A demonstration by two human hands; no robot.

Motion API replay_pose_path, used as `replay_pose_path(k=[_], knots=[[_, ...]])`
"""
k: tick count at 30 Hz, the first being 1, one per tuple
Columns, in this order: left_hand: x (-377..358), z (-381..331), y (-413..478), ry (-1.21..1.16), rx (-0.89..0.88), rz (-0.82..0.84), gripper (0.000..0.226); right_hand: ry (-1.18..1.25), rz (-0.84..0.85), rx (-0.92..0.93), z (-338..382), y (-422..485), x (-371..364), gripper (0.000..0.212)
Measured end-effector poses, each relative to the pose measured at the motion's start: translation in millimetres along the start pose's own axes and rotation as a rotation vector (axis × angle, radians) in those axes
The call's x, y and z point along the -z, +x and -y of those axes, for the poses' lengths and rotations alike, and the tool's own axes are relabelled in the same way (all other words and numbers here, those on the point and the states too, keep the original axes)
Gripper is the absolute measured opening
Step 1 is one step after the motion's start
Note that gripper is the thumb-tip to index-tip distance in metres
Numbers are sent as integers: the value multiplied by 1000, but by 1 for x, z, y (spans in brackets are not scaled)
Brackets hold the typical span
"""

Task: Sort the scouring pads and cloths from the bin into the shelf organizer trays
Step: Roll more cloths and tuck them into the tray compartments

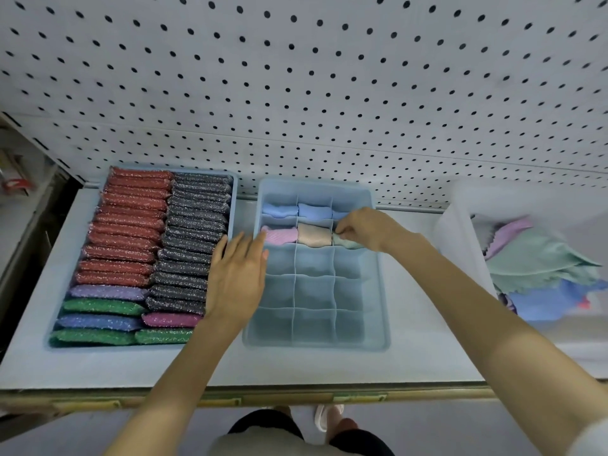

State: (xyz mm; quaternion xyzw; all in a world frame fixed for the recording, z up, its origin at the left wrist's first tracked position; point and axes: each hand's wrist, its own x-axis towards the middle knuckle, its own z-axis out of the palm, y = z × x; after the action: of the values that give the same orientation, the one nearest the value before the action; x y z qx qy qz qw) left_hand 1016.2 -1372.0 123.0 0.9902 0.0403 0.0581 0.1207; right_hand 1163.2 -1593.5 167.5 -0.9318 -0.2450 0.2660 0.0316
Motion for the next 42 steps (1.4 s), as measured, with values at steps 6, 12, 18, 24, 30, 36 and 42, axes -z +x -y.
replay_pose_path(k=[6,12,18,24,30,36,42], knots=[[9,-10,2,-135,6,11,53,425,-455,-41,-41,-60,13,18],[26,-136,-5,-653,-95,25,55,577,-716,-297,-134,-157,-11,17],[-1,-283,-29,-906,-135,234,50,652,-572,-438,-240,-227,-62,24],[-35,-368,-21,-908,165,200,49,516,-514,-270,-313,-230,-74,40],[-44,-381,-20,-778,251,183,53,186,-515,-48,-334,-184,-76,33],[-38,-381,-23,-688,267,148,56,195,-535,-95,-327,-169,-52,14],[-7,-411,-18,-680,110,61,74,987,-621,55,-317,-214,-7,18]])
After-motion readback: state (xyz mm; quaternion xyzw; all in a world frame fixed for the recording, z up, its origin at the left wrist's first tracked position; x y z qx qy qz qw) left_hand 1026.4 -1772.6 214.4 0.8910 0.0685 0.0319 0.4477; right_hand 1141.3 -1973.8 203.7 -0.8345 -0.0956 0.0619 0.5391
